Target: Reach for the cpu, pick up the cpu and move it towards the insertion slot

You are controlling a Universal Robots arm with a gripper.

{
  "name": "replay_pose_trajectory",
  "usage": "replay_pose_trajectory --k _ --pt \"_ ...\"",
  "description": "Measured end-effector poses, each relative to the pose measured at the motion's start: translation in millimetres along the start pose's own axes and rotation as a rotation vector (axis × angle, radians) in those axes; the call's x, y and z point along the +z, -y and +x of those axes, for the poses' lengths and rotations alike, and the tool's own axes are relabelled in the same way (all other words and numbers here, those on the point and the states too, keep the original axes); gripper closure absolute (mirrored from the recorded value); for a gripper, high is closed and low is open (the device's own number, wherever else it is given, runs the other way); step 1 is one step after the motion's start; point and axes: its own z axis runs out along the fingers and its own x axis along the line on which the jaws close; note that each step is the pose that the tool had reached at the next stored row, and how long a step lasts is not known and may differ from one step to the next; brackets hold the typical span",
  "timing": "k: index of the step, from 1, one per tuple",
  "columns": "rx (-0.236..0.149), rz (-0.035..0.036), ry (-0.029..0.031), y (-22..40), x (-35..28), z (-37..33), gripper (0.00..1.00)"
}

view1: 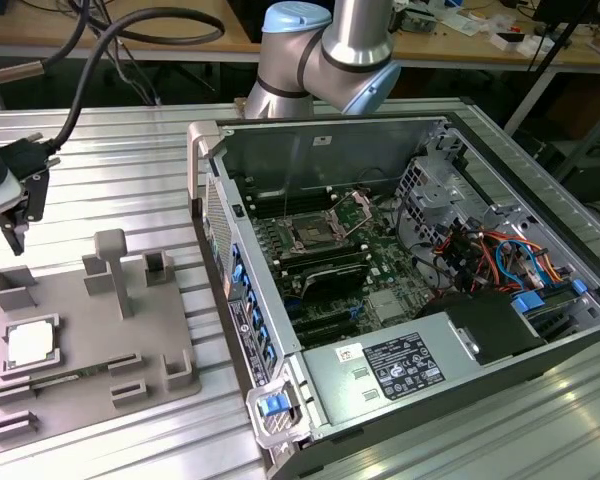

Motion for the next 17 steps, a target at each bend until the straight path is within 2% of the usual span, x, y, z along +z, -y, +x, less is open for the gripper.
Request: replay_pose_trajectory --k 5,12,14,15,17 --pt "-0.001 -0.0002 -0.0005 9.1 9.1 4.1 0.47" --pt "-0.001 0.0006 -0.0013 10.0 23.6 4.7 0.47" --pt "-0.001 0.0010 -0.0015 10.0 24.4 4.7 0.45" --pt "-0.001 0.0010 -0.0015 10.0 24.4 4.7 0.40" --pt "-0.001 0.0009 -0.0014 10.0 24.5 4.7 0.40"
